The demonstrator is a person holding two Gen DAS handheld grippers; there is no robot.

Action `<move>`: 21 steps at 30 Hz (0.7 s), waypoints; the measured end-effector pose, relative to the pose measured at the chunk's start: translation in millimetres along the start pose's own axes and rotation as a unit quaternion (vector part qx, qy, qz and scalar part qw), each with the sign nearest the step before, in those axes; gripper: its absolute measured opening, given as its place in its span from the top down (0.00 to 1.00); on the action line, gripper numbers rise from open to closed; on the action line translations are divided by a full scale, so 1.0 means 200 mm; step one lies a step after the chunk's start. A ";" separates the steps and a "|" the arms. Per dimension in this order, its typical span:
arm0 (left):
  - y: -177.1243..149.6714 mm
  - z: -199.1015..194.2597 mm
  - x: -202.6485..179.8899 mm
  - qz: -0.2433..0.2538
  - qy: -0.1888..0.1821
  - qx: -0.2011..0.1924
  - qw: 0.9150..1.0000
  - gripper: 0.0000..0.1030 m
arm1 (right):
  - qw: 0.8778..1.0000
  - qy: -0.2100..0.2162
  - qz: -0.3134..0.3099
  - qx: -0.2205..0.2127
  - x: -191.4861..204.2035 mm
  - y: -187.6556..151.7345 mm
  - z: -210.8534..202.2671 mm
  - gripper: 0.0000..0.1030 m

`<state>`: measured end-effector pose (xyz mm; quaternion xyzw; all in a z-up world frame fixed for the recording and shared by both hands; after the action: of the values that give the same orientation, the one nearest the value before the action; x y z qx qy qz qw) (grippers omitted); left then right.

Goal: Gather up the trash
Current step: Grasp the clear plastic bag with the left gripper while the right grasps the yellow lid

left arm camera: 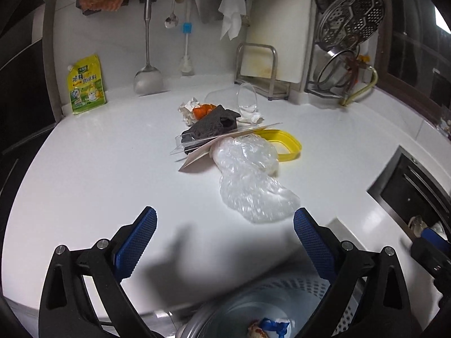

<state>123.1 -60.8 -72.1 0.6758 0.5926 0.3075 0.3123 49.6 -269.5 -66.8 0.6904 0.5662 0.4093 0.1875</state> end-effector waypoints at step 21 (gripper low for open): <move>0.06 0.31 -0.06 -0.008 -0.018 0.057 0.998 0.90 | 1.000 0.003 0.010 0.022 -0.06 0.10 0.20 0.32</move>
<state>177.3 -78.1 -102.0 0.6931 0.6087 0.2585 0.2869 92.5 -278.6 -80.4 0.6987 0.5687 0.4006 0.1671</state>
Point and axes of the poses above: each gripper's, at about its wrist camera, not at the fingertips, and z roughly the way its jaws point, x to its left, y to its top, the point moved 5 cm from there along z, roughly the way its jaws point, and after that the axes turned 7 degrees about z, right-handed, at the moved point
